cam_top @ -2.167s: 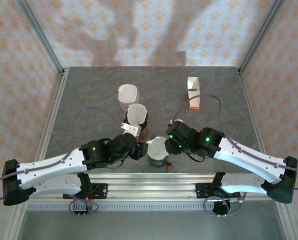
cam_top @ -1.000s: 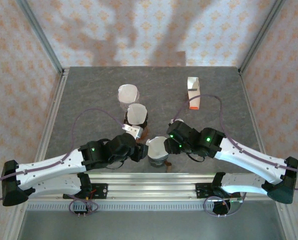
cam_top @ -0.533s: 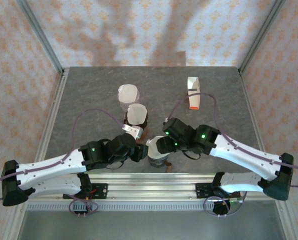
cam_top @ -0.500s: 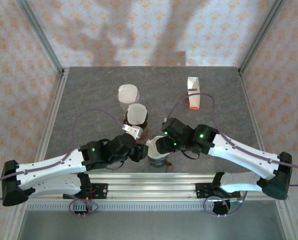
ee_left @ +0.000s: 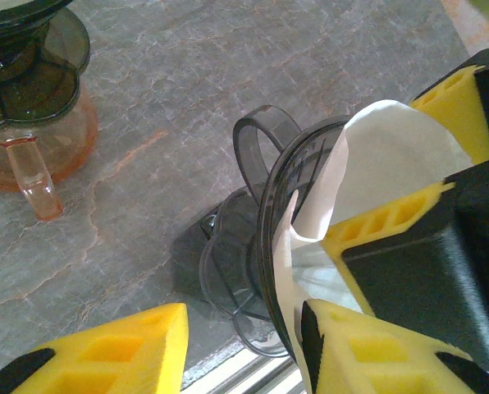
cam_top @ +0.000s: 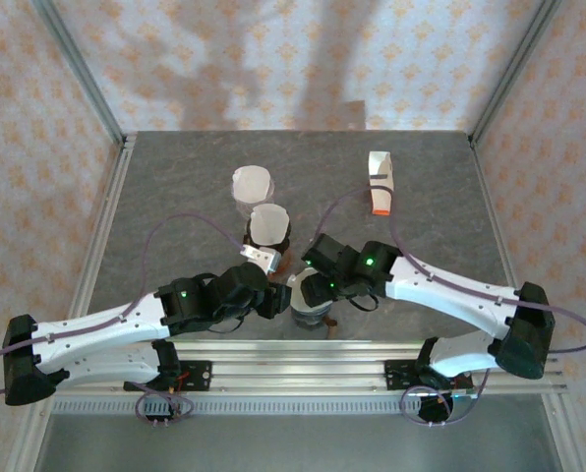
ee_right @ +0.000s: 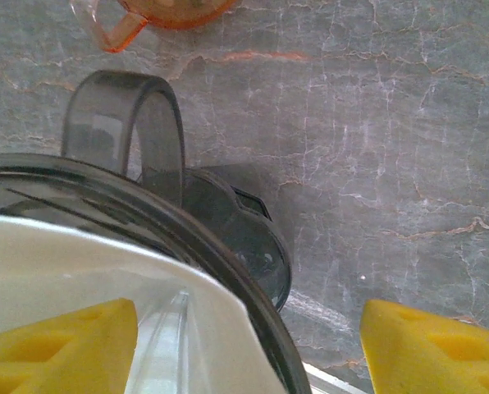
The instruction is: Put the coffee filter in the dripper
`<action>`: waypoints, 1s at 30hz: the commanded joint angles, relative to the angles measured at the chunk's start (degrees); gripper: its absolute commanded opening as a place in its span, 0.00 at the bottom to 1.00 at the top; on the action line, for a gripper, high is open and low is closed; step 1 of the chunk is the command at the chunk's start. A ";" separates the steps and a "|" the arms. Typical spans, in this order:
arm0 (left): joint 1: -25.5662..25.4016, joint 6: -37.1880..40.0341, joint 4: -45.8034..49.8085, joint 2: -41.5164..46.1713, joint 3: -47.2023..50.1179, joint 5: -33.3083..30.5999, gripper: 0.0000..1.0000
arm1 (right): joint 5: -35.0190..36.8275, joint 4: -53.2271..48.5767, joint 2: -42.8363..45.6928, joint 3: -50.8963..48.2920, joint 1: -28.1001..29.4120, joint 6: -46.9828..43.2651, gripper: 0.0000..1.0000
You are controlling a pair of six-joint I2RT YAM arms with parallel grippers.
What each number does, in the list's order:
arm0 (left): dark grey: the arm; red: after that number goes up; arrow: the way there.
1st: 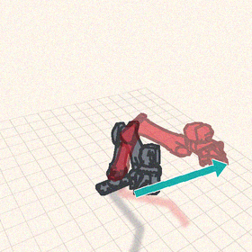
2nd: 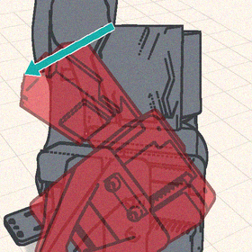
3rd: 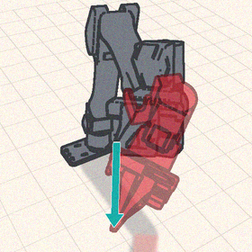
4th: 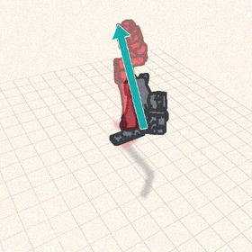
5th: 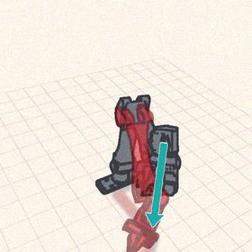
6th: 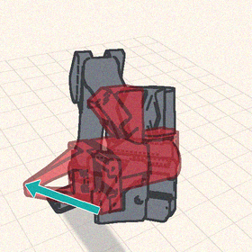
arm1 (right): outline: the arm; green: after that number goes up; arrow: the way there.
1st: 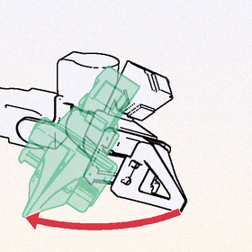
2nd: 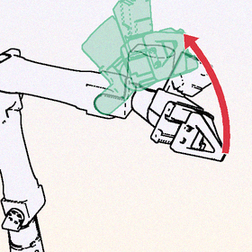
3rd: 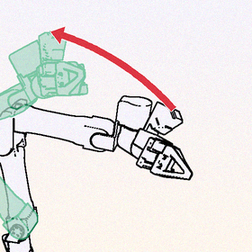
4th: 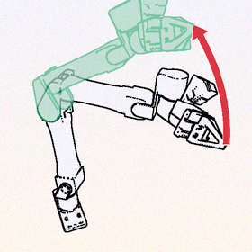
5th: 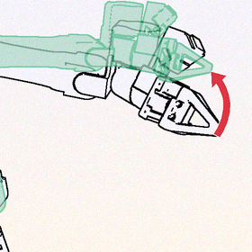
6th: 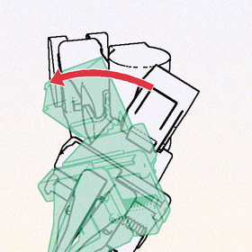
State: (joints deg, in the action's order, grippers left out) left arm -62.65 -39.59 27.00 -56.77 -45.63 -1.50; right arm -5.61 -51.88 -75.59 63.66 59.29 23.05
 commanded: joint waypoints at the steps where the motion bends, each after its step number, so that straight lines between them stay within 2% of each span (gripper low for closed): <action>1: -0.36 -0.57 0.60 0.35 0.48 -0.96 0.42 | 0.78 -2.00 -1.09 1.82 -0.57 -1.32 0.72; 21: -0.37 -1.28 -0.68 -0.08 1.33 -0.74 0.44 | 0.68 1.67 -5.35 -1.42 -1.21 -2.04 0.72; 30: -0.38 -2.76 -4.10 3.34 3.16 -0.87 0.56 | 0.76 2.23 -5.89 -2.57 -1.11 -1.91 0.72</action>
State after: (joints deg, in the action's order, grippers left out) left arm -62.65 -41.32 25.34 -55.42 -43.62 -1.50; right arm -6.07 -50.43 -80.40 62.85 58.33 21.78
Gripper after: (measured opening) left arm 0.548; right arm 0.720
